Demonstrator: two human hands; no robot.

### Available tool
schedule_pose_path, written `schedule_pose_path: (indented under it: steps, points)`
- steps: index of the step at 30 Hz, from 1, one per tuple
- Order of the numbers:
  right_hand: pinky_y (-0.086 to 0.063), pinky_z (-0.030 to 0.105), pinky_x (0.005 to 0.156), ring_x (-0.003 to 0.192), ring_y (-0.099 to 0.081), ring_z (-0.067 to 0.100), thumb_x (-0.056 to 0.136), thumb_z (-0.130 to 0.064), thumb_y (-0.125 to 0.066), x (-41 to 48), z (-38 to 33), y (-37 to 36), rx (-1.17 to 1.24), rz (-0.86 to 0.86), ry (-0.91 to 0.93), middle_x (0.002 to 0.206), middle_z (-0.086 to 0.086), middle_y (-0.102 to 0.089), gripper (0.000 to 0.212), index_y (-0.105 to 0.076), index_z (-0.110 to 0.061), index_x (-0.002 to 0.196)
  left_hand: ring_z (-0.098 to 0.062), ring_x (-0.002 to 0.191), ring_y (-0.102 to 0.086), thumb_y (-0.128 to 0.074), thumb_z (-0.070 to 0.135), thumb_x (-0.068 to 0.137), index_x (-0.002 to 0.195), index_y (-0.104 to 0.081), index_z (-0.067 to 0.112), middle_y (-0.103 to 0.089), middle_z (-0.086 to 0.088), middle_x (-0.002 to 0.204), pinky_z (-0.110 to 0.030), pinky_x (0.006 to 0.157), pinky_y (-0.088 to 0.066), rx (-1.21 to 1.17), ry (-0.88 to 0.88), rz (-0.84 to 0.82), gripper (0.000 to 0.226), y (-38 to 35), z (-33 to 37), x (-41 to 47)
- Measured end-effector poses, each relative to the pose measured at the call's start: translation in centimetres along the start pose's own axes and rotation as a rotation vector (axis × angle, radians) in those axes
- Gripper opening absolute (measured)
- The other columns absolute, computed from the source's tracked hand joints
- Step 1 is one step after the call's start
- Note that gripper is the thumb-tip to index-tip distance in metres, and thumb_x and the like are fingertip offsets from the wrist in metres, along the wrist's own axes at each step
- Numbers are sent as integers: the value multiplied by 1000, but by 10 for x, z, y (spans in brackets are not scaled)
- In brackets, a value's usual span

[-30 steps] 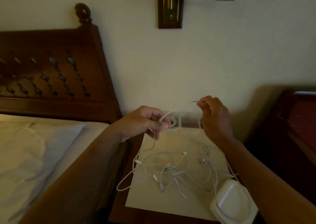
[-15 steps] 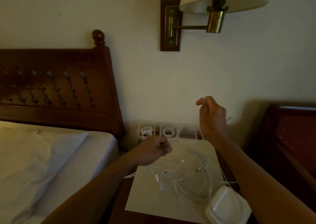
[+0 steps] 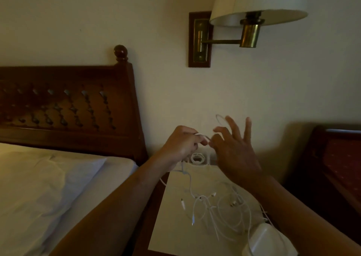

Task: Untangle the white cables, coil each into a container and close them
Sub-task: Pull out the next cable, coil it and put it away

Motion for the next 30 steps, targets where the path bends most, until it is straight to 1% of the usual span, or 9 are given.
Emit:
schedule_pose_path:
  steps: [5,9,12,14,16,18,22,24,30]
  points:
    - [5,77,114,154,-19,36,87,-10,-55,2,56,-5,91,-16,-297,138,2,-58,24,-65,-29,98,-18,71,-67,-66,18,100,103,-73,3,-71,-9,76,-31,72,-52,251,-69,-295,16,-16,-31,-24]
    - [12,78,112,150,23,47,96,-30,-53,-2,57,-44,52,-244,-307,170,7,-8,30,-59,-34,125,-33,73,-67,-51,11,108,103,-70,-3,-69,-17,74,-50,79,-55,99,-66,-75,24,10,-45,-20]
    - [15,67,118,150,28,42,103,-39,-40,-4,33,-55,119,-226,-277,170,8,13,59,-22,-27,157,-28,61,-62,-46,13,110,107,-68,-1,-64,-14,72,-45,71,-57,-123,-78,-100,26,6,-28,-16]
    - [-11,56,124,154,-8,38,102,-29,-46,-10,16,-34,390,33,-308,164,9,-21,50,-34,-21,150,-23,55,-55,-46,12,110,109,-67,-2,-59,-11,69,-39,62,-54,-237,-37,-111,26,-2,-22,-14]
    - [-43,40,99,117,-46,22,95,-14,-59,-25,0,-15,581,303,-273,122,0,-52,22,-56,-21,116,-17,51,-43,-45,10,109,112,-66,-5,-51,-9,67,-31,50,-44,-385,38,-48,26,1,-22,-8]
    - [-46,30,85,101,-49,13,93,-14,-65,-38,-18,-34,705,230,-250,106,-8,-54,18,-60,-23,108,-13,50,-34,-43,8,110,116,-65,-6,-47,-5,65,-26,46,-32,-482,93,-8,27,3,-23,-4]
    - [-45,26,97,110,-51,2,96,-38,-65,-49,-40,-101,856,-164,-294,115,-19,-55,30,-62,-32,125,-10,49,-27,-37,7,110,122,-62,-7,-43,-2,61,-27,50,-23,-554,156,-20,31,-2,-26,-3]
    - [-49,26,85,93,-58,-2,96,-29,-66,-44,-43,-110,910,-195,-288,97,-20,-64,9,-71,-30,103,-10,49,-26,-35,7,110,122,-62,-7,-41,-1,61,-26,49,-22,-574,182,-25,32,-3,-29,-4]
    - [-39,30,53,50,-46,6,90,-6,-61,-35,-3,-121,915,-91,-478,55,-5,-55,37,-55,-22,57,-5,44,-22,-34,7,110,119,-62,-4,-36,3,59,-19,38,-19,-551,342,-191,31,-10,-44,-21]
Point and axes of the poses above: each hand's wrist, its own x-axis towards the middle knuckle, its own y-axis out of the back of the hand, z = x × y, the point moved 10 cm from there along x, towards the middle knuckle
